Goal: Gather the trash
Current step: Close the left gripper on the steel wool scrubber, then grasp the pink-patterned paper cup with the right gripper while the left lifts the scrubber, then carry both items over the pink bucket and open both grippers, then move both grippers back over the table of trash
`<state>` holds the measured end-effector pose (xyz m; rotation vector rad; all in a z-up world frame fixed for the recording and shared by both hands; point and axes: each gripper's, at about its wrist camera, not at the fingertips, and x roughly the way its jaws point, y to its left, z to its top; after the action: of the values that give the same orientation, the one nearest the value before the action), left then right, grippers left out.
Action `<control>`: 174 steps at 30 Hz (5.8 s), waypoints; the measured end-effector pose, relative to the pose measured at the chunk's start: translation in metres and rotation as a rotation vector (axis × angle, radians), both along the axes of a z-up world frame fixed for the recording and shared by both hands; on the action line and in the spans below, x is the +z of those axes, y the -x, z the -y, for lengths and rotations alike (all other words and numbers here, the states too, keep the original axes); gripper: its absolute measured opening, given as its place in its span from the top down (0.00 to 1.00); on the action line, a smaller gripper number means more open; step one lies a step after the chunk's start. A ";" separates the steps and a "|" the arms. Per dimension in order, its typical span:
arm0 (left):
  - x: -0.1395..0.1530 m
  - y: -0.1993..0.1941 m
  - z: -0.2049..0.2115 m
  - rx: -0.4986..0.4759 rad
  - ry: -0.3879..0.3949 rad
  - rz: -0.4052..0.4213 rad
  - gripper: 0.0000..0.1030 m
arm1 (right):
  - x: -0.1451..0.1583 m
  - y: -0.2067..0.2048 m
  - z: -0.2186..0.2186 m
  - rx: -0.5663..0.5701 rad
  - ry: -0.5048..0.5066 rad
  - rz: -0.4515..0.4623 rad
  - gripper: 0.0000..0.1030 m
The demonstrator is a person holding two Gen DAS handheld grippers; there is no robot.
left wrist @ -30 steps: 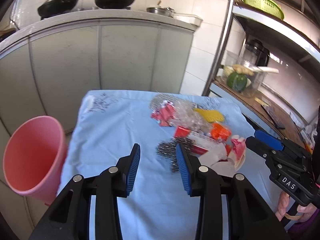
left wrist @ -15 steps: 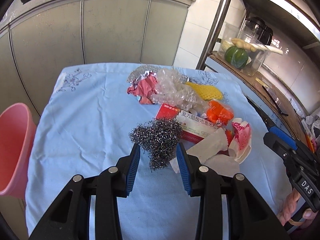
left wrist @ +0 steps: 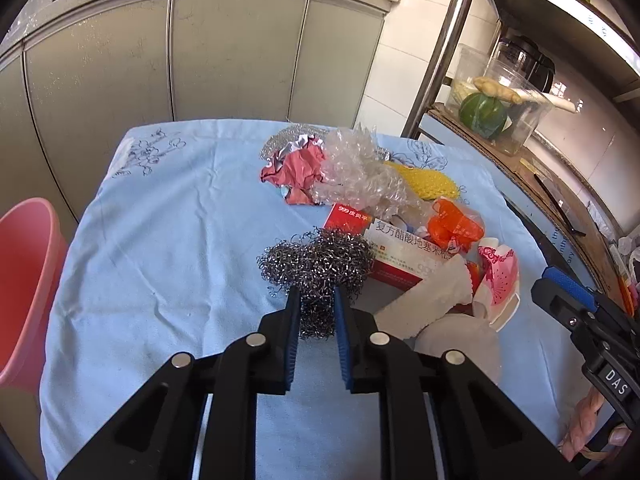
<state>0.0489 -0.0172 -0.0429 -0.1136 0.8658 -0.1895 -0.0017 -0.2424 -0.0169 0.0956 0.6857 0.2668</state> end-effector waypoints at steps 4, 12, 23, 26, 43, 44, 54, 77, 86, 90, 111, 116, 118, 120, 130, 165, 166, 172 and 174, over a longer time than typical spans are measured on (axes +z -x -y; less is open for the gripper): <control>0.009 0.008 -0.006 0.013 -0.007 0.040 0.89 | -0.003 -0.002 -0.002 -0.004 0.017 -0.013 0.64; 0.026 0.021 -0.024 0.042 0.021 0.087 0.89 | -0.006 -0.013 -0.006 -0.078 -0.004 -0.043 0.53; 0.030 0.029 -0.032 0.043 0.043 0.101 0.89 | -0.024 -0.022 -0.008 -0.168 0.083 -0.112 0.52; 0.031 0.031 -0.035 0.044 0.046 0.109 0.89 | -0.027 -0.021 0.002 -0.178 0.058 -0.133 0.52; 0.040 0.044 -0.048 0.075 0.050 0.146 0.89 | -0.016 -0.013 0.018 -0.156 -0.028 -0.099 0.91; 0.041 0.045 -0.048 0.076 0.047 0.151 0.89 | -0.013 -0.011 0.018 -0.153 -0.026 -0.083 0.91; 0.051 0.058 -0.060 0.105 0.039 0.193 0.89 | 0.021 0.000 0.012 -0.105 -0.027 0.047 0.91; 0.070 0.088 -0.142 0.321 0.034 0.271 0.89 | 0.064 -0.014 -0.113 0.251 -0.006 0.158 0.91; 0.070 0.103 -0.188 0.425 0.014 0.280 0.89 | 0.070 -0.018 -0.179 0.408 -0.015 0.157 0.91; 0.068 0.113 -0.212 0.487 0.002 0.276 0.89 | 0.069 -0.022 -0.209 0.483 -0.022 0.138 0.91; 0.010 0.107 -0.270 0.594 0.023 0.087 0.89 | 0.011 -0.040 -0.343 0.675 0.038 -0.072 0.91; 0.005 0.099 -0.273 0.593 0.017 0.072 0.88 | 0.005 -0.044 -0.350 0.656 0.038 -0.083 0.91; 0.004 0.098 -0.272 0.595 0.013 0.068 0.86 | 0.004 -0.045 -0.351 0.654 0.040 -0.088 0.90; 0.003 0.097 -0.272 0.598 0.015 0.065 0.85 | 0.002 -0.048 -0.351 0.651 0.040 -0.097 0.90; 0.007 0.099 -0.271 0.604 0.019 0.070 0.70 | 0.004 -0.049 -0.345 0.647 0.012 -0.092 0.75; 0.059 0.093 -0.166 0.368 0.007 0.139 0.69 | 0.055 -0.007 -0.186 0.479 -0.018 0.075 0.74; 0.060 0.092 -0.161 0.358 0.004 0.140 0.69 | 0.054 -0.006 -0.181 0.469 -0.016 0.080 0.74; 0.061 0.081 -0.130 0.294 -0.002 0.142 0.69 | 0.052 -0.003 -0.145 0.404 -0.007 0.102 0.74; 0.060 0.077 -0.122 0.273 -0.003 0.137 0.69 | 0.050 -0.002 -0.133 0.381 -0.005 0.104 0.72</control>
<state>-0.0280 0.1044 0.0174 -0.2120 0.7055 0.0593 0.0007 -0.1092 0.0332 -0.0452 0.5964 0.6348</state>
